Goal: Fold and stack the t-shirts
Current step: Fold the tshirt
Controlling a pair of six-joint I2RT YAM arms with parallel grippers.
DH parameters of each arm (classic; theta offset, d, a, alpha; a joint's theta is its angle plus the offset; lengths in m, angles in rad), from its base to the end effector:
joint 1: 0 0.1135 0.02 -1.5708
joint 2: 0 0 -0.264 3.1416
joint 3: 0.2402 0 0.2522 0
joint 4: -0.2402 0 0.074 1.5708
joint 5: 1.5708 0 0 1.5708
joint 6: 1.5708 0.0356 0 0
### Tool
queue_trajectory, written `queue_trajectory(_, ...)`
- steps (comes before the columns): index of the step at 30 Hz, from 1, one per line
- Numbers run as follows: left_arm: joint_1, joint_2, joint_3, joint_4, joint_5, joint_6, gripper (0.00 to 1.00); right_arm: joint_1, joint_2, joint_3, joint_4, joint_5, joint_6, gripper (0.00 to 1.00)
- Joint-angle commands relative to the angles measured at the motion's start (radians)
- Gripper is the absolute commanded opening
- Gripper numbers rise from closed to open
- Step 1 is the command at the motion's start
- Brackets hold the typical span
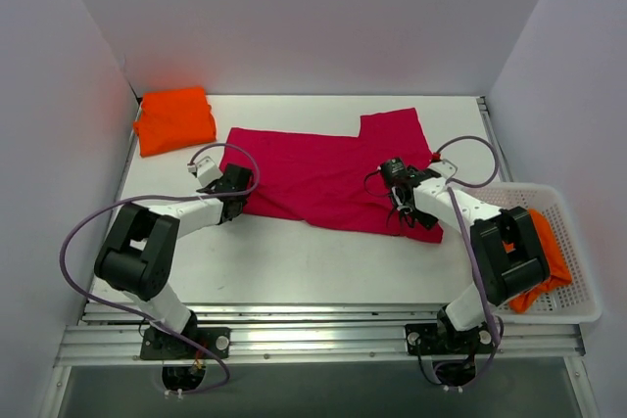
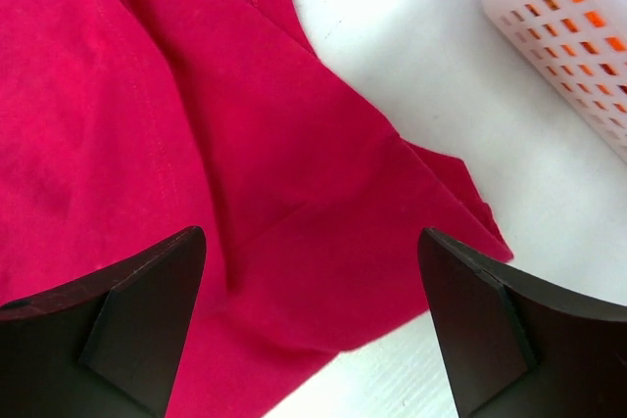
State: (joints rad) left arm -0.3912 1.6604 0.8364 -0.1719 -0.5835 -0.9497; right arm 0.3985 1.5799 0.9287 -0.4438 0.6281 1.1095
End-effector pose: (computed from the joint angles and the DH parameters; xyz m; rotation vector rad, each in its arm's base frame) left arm 0.2945 -0.1002 0.1504 -0.8449 2.1928 0.1208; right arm 0.2852 0.0974 0.1853 1.0010 2.1593 -0.1679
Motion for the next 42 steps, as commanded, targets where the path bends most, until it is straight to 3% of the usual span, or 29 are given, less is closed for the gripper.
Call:
queue_trajectory(1, -0.009, 0.045, 0.035, -0.021, -0.033, -0.043, 0.43, -0.019, 0.026, -0.016, 0.036, -0.03, -0.037, 0.85)
queue_trajectory(2, -0.014, 0.05, 0.041, -0.037, -0.042, -0.043, 0.18, -0.026, 0.026, -0.018, 0.039, -0.034, -0.039, 0.85)
queue_trajectory(3, -0.014, 0.053, 0.053, -0.052, -0.059, -0.052, 0.06, -0.036, 0.029, -0.022, 0.046, -0.034, -0.043, 0.85)
queue_trajectory(4, -0.014, 0.055, 0.058, -0.064, -0.067, -0.055, 0.02, -0.044, 0.031, -0.024, 0.053, -0.039, -0.049, 0.85)
queue_trajectory(9, -0.012, 0.016, 0.049, -0.106, -0.096, -0.049, 0.02, -0.067, 0.043, -0.024, 0.062, -0.056, -0.074, 0.84)
queue_trajectory(14, -0.038, -0.138, -0.008, -0.242, -0.171, -0.086, 0.02, -0.09, 0.028, -0.031, 0.057, -0.039, -0.083, 0.83)
queue_trajectory(20, -0.037, -0.191, -0.023, -0.284, -0.159, -0.104, 0.04, -0.101, 0.012, -0.036, 0.057, -0.042, -0.092, 0.83)
queue_trajectory(22, -0.037, -0.189, -0.02, -0.304, -0.154, -0.121, 0.1, -0.102, 0.005, -0.036, 0.053, -0.035, -0.091, 0.83)
queue_trajectory(23, -0.037, -0.192, -0.026, -0.295, -0.147, -0.118, 0.39, -0.101, -0.001, -0.036, 0.053, -0.034, -0.089, 0.83)
queue_trajectory(25, -0.037, -0.202, -0.045, -0.279, -0.115, -0.106, 0.84, -0.101, -0.009, -0.033, 0.059, -0.056, -0.094, 0.82)
queue_trajectory(26, -0.037, -0.212, -0.048, -0.267, -0.107, -0.103, 0.95, -0.099, -0.009, -0.028, 0.066, -0.071, -0.099, 0.81)
queue_trajectory(42, -0.038, -0.226, -0.071, -0.16, -0.07, -0.041, 0.97, 0.071, 0.063, 0.107, 0.022, -0.114, -0.019, 0.73)
